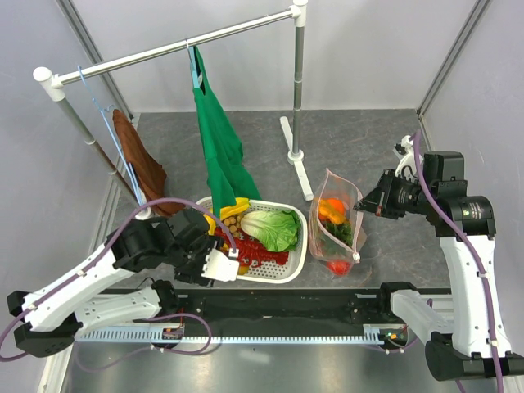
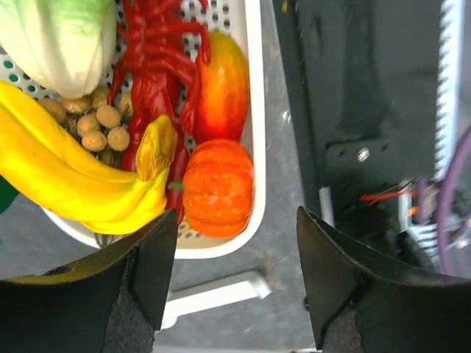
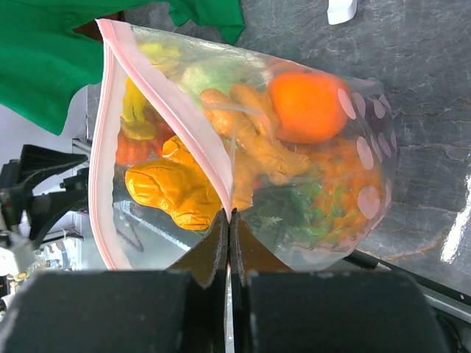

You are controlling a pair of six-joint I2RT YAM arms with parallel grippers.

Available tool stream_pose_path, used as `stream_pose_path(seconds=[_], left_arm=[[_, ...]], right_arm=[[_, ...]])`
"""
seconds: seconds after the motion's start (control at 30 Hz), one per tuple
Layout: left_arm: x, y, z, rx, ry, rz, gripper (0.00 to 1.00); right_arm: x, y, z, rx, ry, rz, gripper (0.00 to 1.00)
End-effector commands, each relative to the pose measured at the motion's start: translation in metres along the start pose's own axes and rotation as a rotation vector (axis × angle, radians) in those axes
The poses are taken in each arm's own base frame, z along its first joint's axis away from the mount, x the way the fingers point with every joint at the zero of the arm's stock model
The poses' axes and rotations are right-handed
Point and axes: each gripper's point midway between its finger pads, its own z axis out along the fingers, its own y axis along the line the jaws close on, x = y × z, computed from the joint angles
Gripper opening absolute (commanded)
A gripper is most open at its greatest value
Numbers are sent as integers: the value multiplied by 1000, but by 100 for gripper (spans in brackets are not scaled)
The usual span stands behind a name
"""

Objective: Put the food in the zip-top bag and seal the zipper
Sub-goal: Pick up the fake fruit from the bin.

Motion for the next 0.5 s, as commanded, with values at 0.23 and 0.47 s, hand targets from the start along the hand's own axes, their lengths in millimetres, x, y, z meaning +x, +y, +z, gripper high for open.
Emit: stream_pose_path(seconds=[0.23,0.47], left_arm=[[52,1,30,76,213,303,74],[55,14,51,118,248,300,78]], right_arm=[[-5,1,-5,3,-38,-25,0],[-7,4,-6,-2,-42,-26,0]])
